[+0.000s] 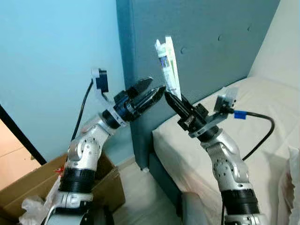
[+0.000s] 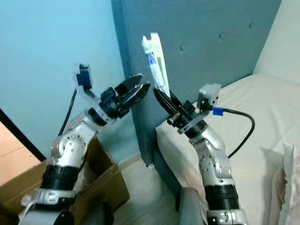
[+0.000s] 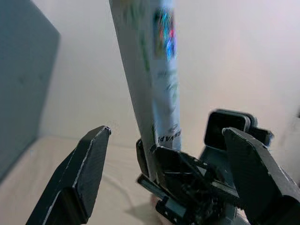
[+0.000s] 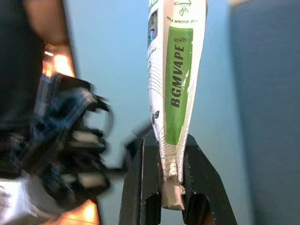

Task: Clean up the room

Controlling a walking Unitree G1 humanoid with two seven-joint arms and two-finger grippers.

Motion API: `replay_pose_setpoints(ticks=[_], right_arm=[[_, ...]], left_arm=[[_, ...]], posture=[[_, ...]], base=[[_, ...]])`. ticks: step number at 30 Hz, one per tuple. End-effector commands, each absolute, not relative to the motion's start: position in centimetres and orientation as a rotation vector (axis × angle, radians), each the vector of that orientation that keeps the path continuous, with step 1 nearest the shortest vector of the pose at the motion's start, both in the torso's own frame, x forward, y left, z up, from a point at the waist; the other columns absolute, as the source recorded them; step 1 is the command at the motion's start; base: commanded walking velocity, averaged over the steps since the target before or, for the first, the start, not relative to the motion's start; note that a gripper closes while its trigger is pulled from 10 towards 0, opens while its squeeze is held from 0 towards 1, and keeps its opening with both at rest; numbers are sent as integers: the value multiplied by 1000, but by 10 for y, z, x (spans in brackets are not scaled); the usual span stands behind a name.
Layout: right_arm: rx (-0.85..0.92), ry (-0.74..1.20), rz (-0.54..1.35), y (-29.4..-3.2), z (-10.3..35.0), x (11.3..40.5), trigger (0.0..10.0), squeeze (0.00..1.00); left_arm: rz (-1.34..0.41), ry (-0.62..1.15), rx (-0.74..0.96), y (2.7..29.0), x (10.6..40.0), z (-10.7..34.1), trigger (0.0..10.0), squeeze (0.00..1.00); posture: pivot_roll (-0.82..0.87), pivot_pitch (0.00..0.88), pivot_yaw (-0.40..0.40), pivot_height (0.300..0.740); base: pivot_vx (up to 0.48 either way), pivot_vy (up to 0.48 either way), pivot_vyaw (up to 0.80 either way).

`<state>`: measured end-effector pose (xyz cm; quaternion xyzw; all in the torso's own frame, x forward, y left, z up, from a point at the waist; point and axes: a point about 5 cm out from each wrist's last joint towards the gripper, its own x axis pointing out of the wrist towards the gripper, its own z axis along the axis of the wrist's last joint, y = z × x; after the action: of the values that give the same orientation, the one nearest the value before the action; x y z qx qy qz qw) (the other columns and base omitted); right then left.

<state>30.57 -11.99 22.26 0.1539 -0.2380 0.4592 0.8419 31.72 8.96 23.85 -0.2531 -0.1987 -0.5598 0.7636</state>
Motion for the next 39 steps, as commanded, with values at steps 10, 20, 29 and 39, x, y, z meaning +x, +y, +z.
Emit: replay_pose_setpoints(ticks=[10, 20, 29, 39], right_arm=[[300, -414, 1148, -96, 211, 292, 0, 0], [303, -401, 1129, -100, 213, 292, 0, 0], [322, -434, 1066, -107, 218, 299, 0, 0], [305, -401, 1011, -107, 214, 306, 7686, 0]], left_arm=[[-1267, -489, -606, 88, 311, 244, 10000, 0], [-1274, -520, -619, 102, 310, 248, 0, 0], [-1283, -512, -604, 108, 308, 247, 0, 0], [-1258, -507, -599, 113, 310, 246, 0, 0]], posture=[[-122, 0, 29, 550], [-121, 0, 28, 550], [-113, 0, 29, 550], [-101, 0, 18, 550]], base=[[0, 0, 0], [0, 0, 0], [0, 0, 0], [0, 0, 0]])
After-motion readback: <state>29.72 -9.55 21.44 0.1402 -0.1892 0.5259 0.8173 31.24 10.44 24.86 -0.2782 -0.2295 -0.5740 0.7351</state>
